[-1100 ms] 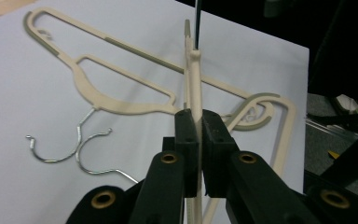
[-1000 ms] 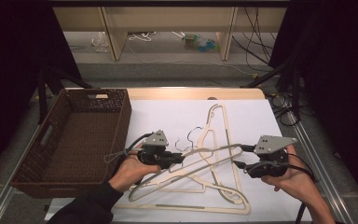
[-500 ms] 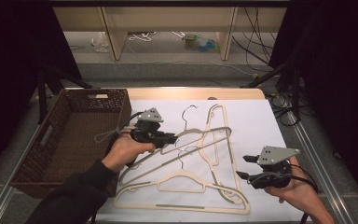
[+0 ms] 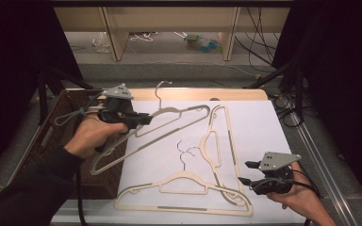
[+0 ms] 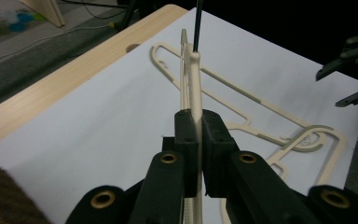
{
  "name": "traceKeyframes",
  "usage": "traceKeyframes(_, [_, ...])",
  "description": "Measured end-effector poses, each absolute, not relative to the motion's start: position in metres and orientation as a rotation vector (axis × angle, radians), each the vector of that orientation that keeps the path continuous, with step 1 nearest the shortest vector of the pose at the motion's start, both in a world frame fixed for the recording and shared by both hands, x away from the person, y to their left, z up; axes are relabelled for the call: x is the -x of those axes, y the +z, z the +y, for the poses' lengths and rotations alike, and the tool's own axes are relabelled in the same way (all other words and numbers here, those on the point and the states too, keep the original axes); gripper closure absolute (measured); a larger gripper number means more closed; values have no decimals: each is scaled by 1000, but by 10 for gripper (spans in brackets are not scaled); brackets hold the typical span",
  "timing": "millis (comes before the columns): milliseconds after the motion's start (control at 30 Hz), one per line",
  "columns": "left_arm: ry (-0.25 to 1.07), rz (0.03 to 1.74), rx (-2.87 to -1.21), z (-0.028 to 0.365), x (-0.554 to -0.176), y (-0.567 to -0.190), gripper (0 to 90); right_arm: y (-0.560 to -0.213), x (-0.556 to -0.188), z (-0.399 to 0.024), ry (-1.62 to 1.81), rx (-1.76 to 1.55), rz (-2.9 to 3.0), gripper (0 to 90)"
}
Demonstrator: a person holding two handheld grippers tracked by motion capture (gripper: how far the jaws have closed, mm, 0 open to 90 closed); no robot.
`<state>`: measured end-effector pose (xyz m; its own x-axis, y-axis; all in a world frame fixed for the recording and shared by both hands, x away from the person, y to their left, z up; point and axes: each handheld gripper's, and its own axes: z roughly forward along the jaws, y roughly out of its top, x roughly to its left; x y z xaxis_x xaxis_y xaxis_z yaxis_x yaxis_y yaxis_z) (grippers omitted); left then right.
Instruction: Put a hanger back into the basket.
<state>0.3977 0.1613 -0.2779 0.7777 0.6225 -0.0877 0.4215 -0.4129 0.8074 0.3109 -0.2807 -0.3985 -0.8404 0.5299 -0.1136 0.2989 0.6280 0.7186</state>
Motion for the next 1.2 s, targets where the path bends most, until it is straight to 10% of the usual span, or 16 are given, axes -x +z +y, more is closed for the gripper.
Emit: traceKeyframes(1200, [541,1068,-1886,351,-391,-262,862,-411,-305,-285,1069,-733,2488,388])
